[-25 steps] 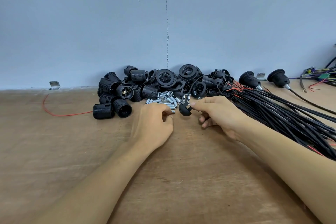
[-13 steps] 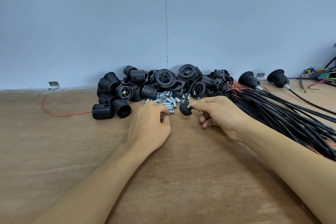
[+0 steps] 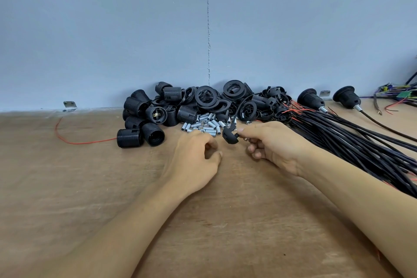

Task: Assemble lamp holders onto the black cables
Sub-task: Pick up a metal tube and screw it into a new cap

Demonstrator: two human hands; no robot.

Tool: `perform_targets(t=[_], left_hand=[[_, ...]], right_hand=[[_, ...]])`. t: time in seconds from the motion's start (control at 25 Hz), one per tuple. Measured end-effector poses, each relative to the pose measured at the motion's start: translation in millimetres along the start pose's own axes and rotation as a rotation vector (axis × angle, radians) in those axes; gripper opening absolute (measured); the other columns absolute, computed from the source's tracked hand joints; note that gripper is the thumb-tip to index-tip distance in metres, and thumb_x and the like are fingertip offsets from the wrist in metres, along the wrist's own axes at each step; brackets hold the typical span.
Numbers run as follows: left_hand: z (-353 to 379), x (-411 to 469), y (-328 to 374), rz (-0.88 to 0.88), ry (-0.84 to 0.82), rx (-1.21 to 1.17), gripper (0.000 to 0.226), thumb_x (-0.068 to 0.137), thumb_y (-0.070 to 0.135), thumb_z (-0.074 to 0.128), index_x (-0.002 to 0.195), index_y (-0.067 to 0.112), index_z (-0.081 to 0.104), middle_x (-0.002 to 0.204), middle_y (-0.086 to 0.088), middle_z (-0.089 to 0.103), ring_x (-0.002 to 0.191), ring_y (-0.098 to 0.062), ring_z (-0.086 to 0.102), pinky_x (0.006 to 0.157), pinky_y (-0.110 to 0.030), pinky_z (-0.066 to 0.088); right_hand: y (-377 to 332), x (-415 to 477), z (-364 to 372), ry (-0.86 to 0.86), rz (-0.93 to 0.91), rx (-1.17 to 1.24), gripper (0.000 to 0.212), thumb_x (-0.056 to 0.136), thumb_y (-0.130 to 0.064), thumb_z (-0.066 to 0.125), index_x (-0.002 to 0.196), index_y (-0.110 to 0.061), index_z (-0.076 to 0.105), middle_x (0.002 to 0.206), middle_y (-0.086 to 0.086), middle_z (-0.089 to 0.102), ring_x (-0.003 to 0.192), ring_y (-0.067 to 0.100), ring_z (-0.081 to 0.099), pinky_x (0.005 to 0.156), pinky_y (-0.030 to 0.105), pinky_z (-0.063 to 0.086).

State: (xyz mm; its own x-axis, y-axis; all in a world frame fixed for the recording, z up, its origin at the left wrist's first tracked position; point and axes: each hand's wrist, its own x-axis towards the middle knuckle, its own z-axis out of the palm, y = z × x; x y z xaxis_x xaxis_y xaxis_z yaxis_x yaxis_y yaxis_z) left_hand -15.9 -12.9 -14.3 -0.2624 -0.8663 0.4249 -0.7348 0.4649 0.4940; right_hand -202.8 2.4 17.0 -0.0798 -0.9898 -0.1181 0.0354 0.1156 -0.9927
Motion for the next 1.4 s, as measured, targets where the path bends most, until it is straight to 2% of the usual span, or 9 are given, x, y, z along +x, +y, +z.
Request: perform_targets(t=[0.12,0.36,0.64,0.8,0.92,1.08,1.2,1.32,1.4], left_hand=[[1,6,-2,0.039,-0.009,0.085,0.013,0.093,0.031,0.067,0.104,0.025,0.066,0.101,0.009,0.055,0.095,-0.012,0.050,0.077,-0.025,0.031],[-1,16,-8,0.036,-0.042,0.098,0.034,0.099,0.020,0.058,0.131,0.030,0.064,0.114,0.007,0.052,0.108,-0.020,0.058,0.086,-0.031,0.043],[-2,17,-10,0.089,0.007,-0.023,0.008,0.091,0.021,0.072,0.094,0.028,0.073,0.096,0.015,0.060,0.082,0.002,0.052,0.077,-0.025,0.043],[-5,15,-7,0.081,-0.046,-0.089,0.025,0.087,0.014,0.074,0.076,0.035,0.065,0.062,0.024,0.062,0.066,0.007,0.057,0.058,-0.009,0.034],[-3,14,-7,0.038,-0.023,-0.186,0.034,0.085,0.008,0.076,0.070,0.034,0.060,0.066,0.030,0.063,0.061,0.006,0.059,0.059,-0.006,0.040],[-3,26,-8,-0.107,0.214,-0.273,0.024,0.082,0.011,0.080,0.070,0.026,0.065,0.060,0.014,0.063,0.059,0.001,0.060,0.057,-0.007,0.042],[-2,42,-8,-0.175,0.304,-0.390,0.027,0.085,0.007,0.076,0.072,0.027,0.064,0.068,0.008,0.070,0.063,-0.004,0.068,0.063,-0.018,0.053],[1,47,-10,-0.167,0.274,-0.439,0.031,0.087,-0.003,0.070,0.076,0.025,0.065,0.085,0.016,0.069,0.079,0.007,0.068,0.070,-0.004,0.050],[3,45,-8,-0.114,0.270,-0.380,0.030,0.087,-0.008,0.064,0.079,0.020,0.069,0.090,0.014,0.067,0.083,0.005,0.066,0.071,-0.002,0.046]], right_hand=[[0,0,0,-0.002,-0.004,-0.017,0.011,0.093,-0.007,0.067,0.099,0.002,0.067,0.050,-0.008,0.051,0.046,0.010,0.047,0.039,0.020,0.035],[0,-2,1,-0.002,-0.014,-0.020,0.011,0.093,-0.006,0.066,0.082,-0.004,0.063,0.054,-0.005,0.047,0.045,0.010,0.047,0.038,0.020,0.034],[3,0,-1,0.007,-0.049,-0.023,0.009,0.093,-0.010,0.067,0.092,-0.001,0.068,0.055,-0.002,0.048,0.045,0.011,0.047,0.040,0.022,0.036],[8,1,-3,0.092,-0.200,-0.301,0.023,0.095,-0.024,0.068,0.085,-0.002,0.068,0.053,0.004,0.053,0.041,0.013,0.042,0.044,0.023,0.038],[11,4,-3,0.117,-0.255,-0.371,0.020,0.094,-0.027,0.069,0.085,-0.009,0.071,0.050,-0.001,0.052,0.045,0.014,0.043,0.047,0.026,0.038],[13,5,-3,0.107,-0.268,-0.402,0.018,0.092,-0.029,0.070,0.078,-0.018,0.070,0.050,-0.007,0.051,0.050,0.014,0.045,0.054,0.031,0.038],[13,5,-4,0.101,-0.274,-0.411,0.018,0.092,-0.028,0.070,0.077,-0.018,0.070,0.049,-0.007,0.050,0.049,0.013,0.044,0.052,0.029,0.036],[15,5,-3,0.090,-0.288,-0.374,0.017,0.093,-0.026,0.070,0.081,-0.014,0.070,0.049,-0.004,0.049,0.049,0.015,0.043,0.046,0.026,0.036],[14,7,-5,0.090,-0.283,-0.368,0.018,0.094,-0.026,0.069,0.085,-0.010,0.071,0.049,-0.002,0.050,0.046,0.013,0.042,0.044,0.024,0.036]])
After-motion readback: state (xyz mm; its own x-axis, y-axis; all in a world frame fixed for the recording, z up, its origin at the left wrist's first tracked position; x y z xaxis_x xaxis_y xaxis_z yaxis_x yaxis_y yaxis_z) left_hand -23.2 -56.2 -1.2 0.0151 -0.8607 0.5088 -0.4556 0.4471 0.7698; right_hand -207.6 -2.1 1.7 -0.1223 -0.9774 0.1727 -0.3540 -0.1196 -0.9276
